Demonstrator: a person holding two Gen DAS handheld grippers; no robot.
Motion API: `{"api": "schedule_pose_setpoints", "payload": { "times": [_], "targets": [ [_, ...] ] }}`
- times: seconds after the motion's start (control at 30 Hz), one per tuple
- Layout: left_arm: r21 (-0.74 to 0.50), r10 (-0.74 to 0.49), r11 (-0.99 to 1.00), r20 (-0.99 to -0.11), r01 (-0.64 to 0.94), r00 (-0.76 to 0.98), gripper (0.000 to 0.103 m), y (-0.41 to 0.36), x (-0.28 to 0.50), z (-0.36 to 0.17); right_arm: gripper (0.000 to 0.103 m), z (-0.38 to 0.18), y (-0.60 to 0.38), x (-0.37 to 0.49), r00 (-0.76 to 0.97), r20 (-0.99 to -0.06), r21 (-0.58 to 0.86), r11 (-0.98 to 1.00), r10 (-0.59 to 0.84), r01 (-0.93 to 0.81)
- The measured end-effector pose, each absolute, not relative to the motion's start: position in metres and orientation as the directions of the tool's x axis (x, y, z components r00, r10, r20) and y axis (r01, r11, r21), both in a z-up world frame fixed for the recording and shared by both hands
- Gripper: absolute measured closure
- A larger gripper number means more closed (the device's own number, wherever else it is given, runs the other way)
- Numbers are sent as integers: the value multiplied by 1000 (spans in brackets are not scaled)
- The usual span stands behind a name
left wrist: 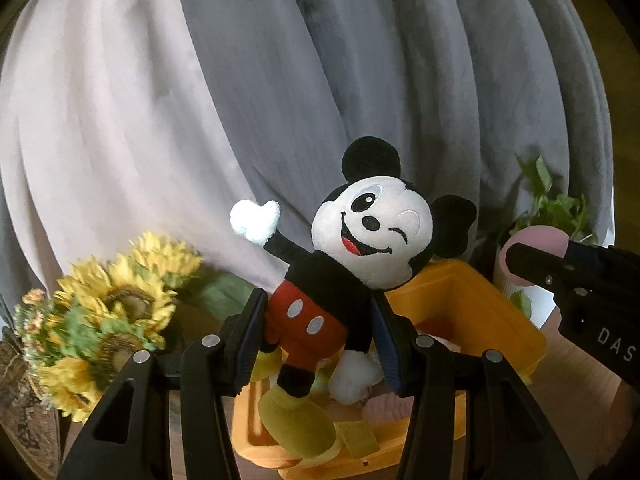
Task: Organize soft objects
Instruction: 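Lift and carry the Mickey plush and pink ball over the orange crate, then open both grippers to drop the plush and ball into the crate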
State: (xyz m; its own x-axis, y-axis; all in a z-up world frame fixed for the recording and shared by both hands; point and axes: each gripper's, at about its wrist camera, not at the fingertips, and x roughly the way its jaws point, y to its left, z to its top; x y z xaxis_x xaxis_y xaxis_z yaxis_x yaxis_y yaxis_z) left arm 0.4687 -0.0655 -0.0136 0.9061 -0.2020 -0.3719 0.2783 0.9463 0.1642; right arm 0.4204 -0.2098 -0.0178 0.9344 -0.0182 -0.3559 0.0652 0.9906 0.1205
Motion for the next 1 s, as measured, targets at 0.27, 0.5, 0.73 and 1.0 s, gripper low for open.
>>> {"api": "schedule_pose_setpoints", "payload": {
  "times": [0.27,0.5,0.73,1.0],
  "targets": [
    [214,-199,924,-440,318,876,53,-78,497,-40,65,-43,-213,455,892,-451,125,990,4,59],
    [250,-206,894,-509,372,836,52,-90,520,-63,65,-67,-210,475,848,-530,111,992,13,54],
    [304,-209,849,-559,433,802,50,-102,534,-79,65,-85,-213,491,808,-588,108,993,27,45],
    [271,-203,870,-566,412,799,36,-96,535,-83,52,-90,-217,496,799,-602,111,992,21,57]
  ]
}}
